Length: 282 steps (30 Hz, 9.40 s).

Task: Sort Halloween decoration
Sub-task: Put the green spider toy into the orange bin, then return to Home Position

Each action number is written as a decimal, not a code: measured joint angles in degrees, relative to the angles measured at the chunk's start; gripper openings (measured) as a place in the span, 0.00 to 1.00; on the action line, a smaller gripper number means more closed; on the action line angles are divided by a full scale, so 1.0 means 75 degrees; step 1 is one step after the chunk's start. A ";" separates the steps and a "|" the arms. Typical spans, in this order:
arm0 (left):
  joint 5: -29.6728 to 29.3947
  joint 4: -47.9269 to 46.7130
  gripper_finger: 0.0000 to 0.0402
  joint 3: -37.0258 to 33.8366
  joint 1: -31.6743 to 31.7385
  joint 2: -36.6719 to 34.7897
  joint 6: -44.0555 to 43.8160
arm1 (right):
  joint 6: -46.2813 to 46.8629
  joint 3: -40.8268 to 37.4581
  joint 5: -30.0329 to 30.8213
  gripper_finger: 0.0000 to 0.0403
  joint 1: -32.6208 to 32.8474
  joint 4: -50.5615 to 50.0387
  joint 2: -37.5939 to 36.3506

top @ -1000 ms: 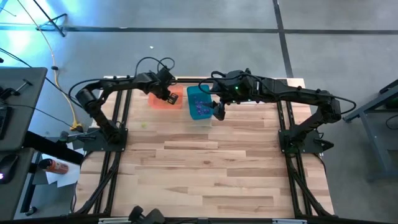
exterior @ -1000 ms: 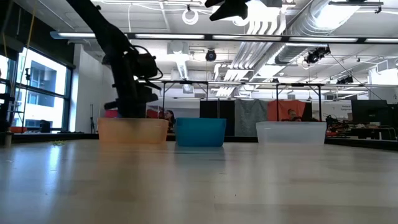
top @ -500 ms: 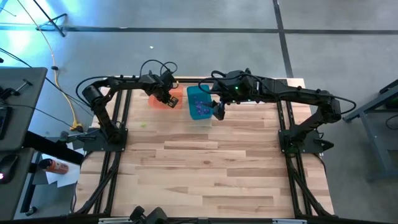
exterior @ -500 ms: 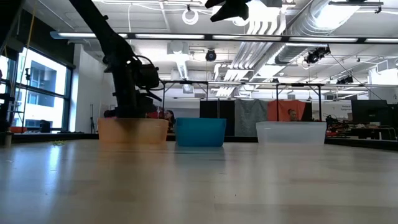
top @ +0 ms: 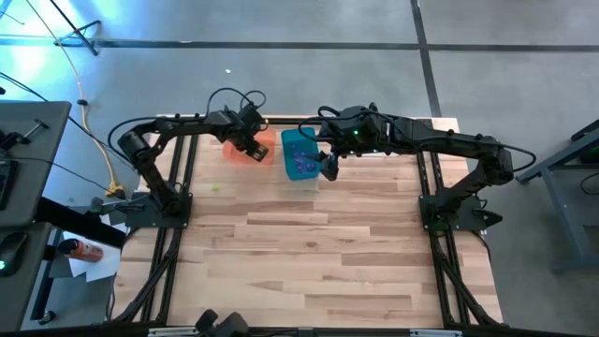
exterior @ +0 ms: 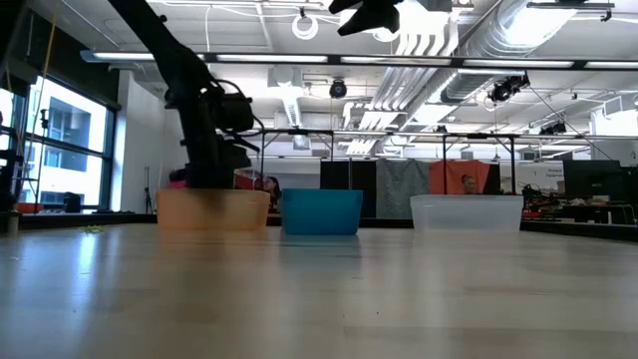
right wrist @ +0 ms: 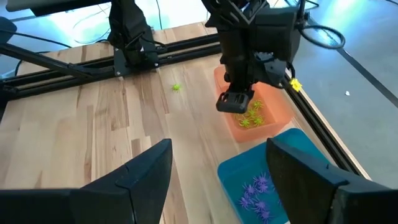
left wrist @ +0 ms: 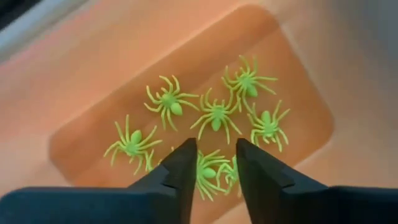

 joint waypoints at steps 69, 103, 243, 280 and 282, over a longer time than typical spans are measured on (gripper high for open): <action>-0.0620 -0.2295 0.01 -0.2587 -0.1271 -0.3719 -0.2382 | -0.0546 -0.0006 -0.0014 0.63 -0.0041 0.0002 0.0621; 0.1940 0.5941 0.00 -0.0711 -0.3342 -0.6491 0.0349 | -0.0539 0.0003 -0.1046 0.63 -0.0084 0.1122 -0.0274; 0.2734 0.8285 0.00 -0.2745 -0.3448 -0.5856 -0.0840 | 0.0159 -0.1640 -0.1139 0.01 0.0023 -0.0955 -0.2804; -0.0008 0.8509 0.00 -0.4917 -0.5507 -0.7395 0.0578 | -0.0105 -0.5085 -0.1667 0.00 0.0006 0.2262 -0.5115; -0.0018 0.8577 0.00 -0.5200 -0.5442 -0.7746 0.0367 | 0.0126 -0.5085 -0.1712 0.00 0.0006 0.2254 -0.5115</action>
